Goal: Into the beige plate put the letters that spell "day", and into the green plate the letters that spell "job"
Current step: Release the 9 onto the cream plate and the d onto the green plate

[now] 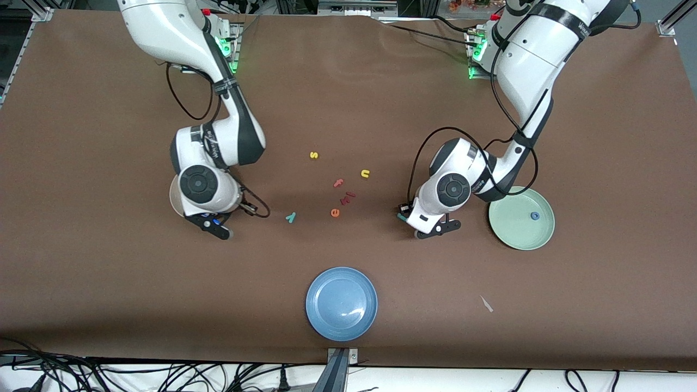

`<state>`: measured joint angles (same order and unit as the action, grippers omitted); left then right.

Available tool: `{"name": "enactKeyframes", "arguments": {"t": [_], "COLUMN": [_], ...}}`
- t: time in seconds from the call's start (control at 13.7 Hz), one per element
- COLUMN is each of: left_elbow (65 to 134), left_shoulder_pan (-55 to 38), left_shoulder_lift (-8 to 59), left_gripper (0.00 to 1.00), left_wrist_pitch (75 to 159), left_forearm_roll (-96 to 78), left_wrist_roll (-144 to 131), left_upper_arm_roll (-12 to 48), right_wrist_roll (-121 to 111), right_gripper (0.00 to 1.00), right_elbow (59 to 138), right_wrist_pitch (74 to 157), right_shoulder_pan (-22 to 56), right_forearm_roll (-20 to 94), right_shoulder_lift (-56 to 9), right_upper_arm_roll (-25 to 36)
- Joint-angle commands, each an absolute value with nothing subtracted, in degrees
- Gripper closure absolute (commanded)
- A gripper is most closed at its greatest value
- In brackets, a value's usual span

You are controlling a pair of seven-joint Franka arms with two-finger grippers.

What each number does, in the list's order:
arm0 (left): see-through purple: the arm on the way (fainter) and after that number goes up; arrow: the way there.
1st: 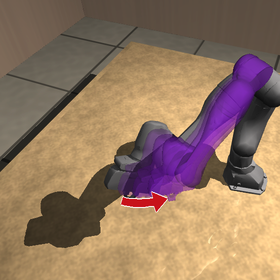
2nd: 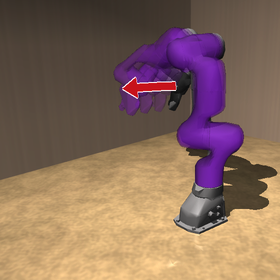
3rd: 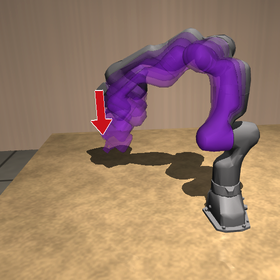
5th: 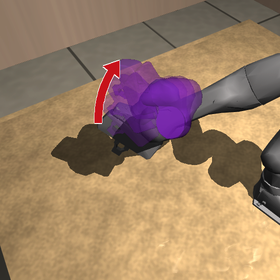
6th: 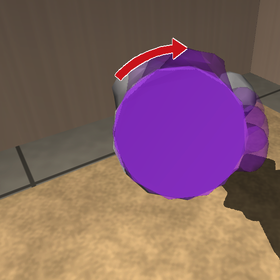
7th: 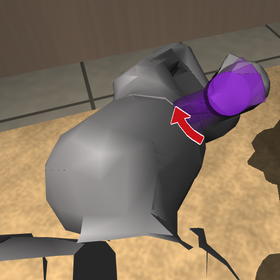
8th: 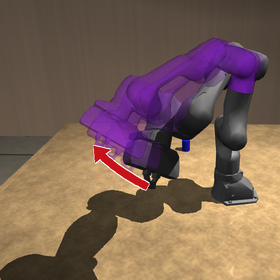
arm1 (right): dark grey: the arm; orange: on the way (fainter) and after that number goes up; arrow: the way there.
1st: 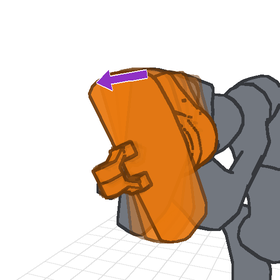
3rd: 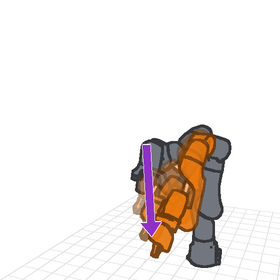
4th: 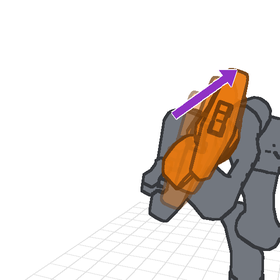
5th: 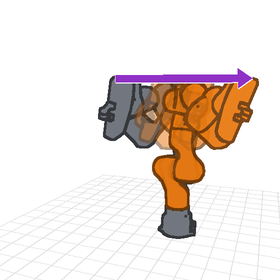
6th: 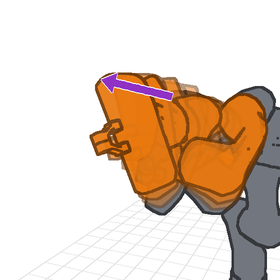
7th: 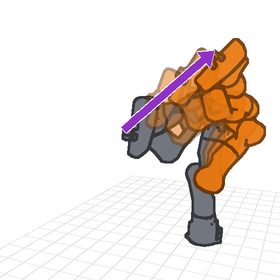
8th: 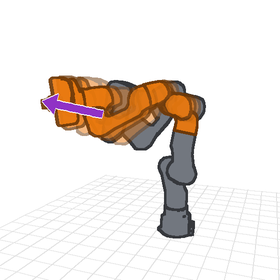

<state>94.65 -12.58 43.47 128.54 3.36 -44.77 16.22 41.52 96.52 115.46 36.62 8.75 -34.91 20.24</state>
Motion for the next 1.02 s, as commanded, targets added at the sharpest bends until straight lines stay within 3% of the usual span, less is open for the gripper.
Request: {"name": "enactKeyframes", "arguments": {"t": [0.0,0.22,0.37,0.44,0.51,0.59,0.73,0.95], "left_elbow": [93.7,93.7,93.8,93.4,93.5,93.6,93.8,94.9], "left_shoulder_pan": [-13.4,-12.8,-10.3,-8.0,-5.7,-2.9,3.0,10.8], "left_shoulder_lift": [43.9,43.3,40.1,37.9,35.5,33.9,32.4,33.3], "left_gripper": [0.82,0.97,0.97,0.97,0.97,0.97,0.97,0.97], "left_wrist_pitch": [128.5,127.9,125.6,122.5,119.3,115.6,109.7,108.7], "left_forearm_roll": [4.0,4.0,4.9,5.2,5.1,5.1,5.1,6.3], "left_wrist_roll": [-46.0,-45.5,-44.5,-42.6,-39.9,-36.3,-28.0,-17.4], "left_upper_arm_roll": [15.6,15.5,15.6,15.6,15.6,15.6,15.6,15.6], "right_wrist_roll": [35.6,28.5,26.6,25.2,24.9,24.7,25.0,25.0], "right_gripper": [0.93,0.92,0.79,0.54,0.08,0.00,0.00,0.00], "right_elbow": [105.1,111.7,114.9,116.4,116.9,116.7,115.8,109.2], "right_wrist_pitch": [118.0,119.7,123.0,125.1,126.2,125.9,125.2,121.0], "right_shoulder_pan": [37.1,37.0,37.0,37.0,37.0,37.0,37.0,37.8], "right_forearm_roll": [9.8,9.8,9.8,9.8,9.8,9.8,10.4,10.6], "right_shoulder_lift": [-31.3,-27.7,-27.6,-27.6,-27.6,-27.5,-26.4,-27.2], "right_upper_arm_roll": [23.9,28.3,29.2,29.4,29.4,29.5,29.2,26.5]}}
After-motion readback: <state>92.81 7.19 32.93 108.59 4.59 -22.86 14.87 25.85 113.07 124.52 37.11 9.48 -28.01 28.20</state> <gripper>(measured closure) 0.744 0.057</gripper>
